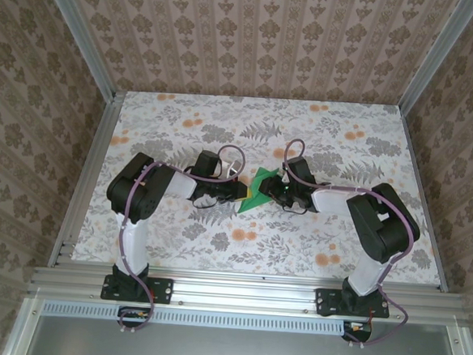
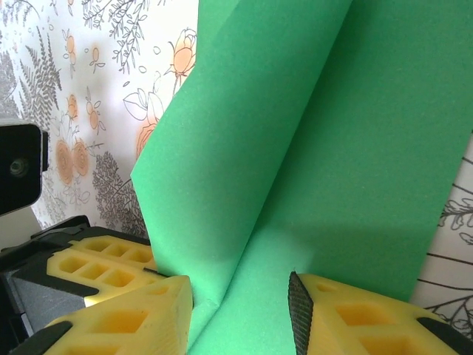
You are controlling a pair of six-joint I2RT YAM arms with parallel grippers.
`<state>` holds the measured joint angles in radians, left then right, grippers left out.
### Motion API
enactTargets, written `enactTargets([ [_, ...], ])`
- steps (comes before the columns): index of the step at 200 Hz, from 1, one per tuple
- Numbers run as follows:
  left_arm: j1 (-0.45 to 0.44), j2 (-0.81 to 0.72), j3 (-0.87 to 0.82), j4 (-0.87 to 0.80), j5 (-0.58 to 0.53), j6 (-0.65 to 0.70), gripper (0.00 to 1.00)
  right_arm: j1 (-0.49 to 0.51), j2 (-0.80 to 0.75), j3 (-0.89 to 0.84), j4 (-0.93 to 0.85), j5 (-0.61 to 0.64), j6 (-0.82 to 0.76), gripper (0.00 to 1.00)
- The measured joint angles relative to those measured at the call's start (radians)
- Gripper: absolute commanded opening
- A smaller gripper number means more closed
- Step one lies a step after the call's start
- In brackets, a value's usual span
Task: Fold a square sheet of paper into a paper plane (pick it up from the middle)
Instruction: Fourth fold the wing at the center of the table.
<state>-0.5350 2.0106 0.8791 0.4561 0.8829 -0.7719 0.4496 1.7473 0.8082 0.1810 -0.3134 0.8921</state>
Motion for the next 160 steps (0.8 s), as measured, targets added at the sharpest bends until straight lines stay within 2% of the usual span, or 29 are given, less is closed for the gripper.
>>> enactTargets([
  [120,0.001,0.003,0.0,0.002,0.008,-0.003,0.0,0.02,0.071,0.135,-0.164,0.021,-0.052,0.46],
  [160,0.001,0.005,0.009,-0.014,0.014,0.001,0.1,0.02,0.074,0.135,-0.165,0.022,-0.052,0.45],
])
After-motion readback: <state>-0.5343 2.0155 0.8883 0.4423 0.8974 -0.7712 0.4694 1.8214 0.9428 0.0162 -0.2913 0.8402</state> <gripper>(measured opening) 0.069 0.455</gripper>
